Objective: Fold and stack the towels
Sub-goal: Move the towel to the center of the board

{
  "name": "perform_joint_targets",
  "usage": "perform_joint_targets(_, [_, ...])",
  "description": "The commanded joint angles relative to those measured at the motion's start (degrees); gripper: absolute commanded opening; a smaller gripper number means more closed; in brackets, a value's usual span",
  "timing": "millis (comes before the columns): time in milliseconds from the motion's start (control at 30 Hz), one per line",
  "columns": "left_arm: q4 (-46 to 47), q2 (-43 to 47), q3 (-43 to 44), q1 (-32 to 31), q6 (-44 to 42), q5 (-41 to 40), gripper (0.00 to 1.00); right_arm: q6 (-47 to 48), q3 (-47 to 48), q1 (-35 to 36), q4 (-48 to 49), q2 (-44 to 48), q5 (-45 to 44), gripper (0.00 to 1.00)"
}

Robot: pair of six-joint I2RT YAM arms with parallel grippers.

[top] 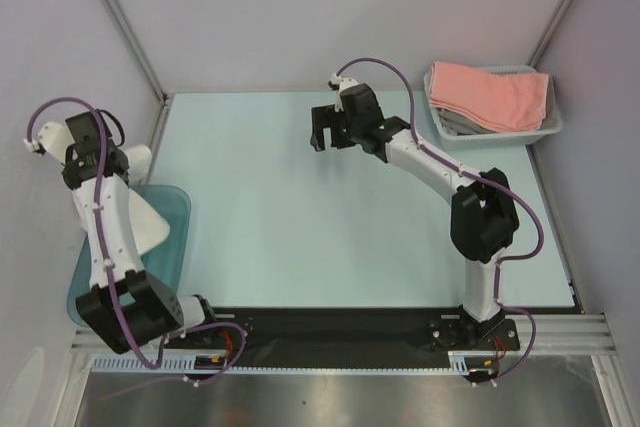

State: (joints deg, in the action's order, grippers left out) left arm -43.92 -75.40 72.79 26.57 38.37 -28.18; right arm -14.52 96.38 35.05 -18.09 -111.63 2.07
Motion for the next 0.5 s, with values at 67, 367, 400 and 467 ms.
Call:
perform_joint_targets(67, [0.3,6.0,9.9,-4.8,-7.1,1.7,0.0,0.5,1.2,0.9,2.1,3.1,0.3,0.96])
perform_joint_targets(367, [-2.6,1.3,32.4,-30.9,-15.9,-1.0,0.0,0.5,2.2,-0.4,-0.5,5.9,-9.5,0.97])
perform_joint_targets(400, [-2.8,-1.0,34.0,-33.7,-17.3,-1.5,0.0,0.0,2.0,-1.0,-1.3,6.6,-11.4,0.97])
perform_joint_targets(467, [-4.5,-4.0,37.9,-40.3,-18.0,-2.7,0.0,-1.0,0.6,-3.5,-2.1,8.8,-12.9,0.97])
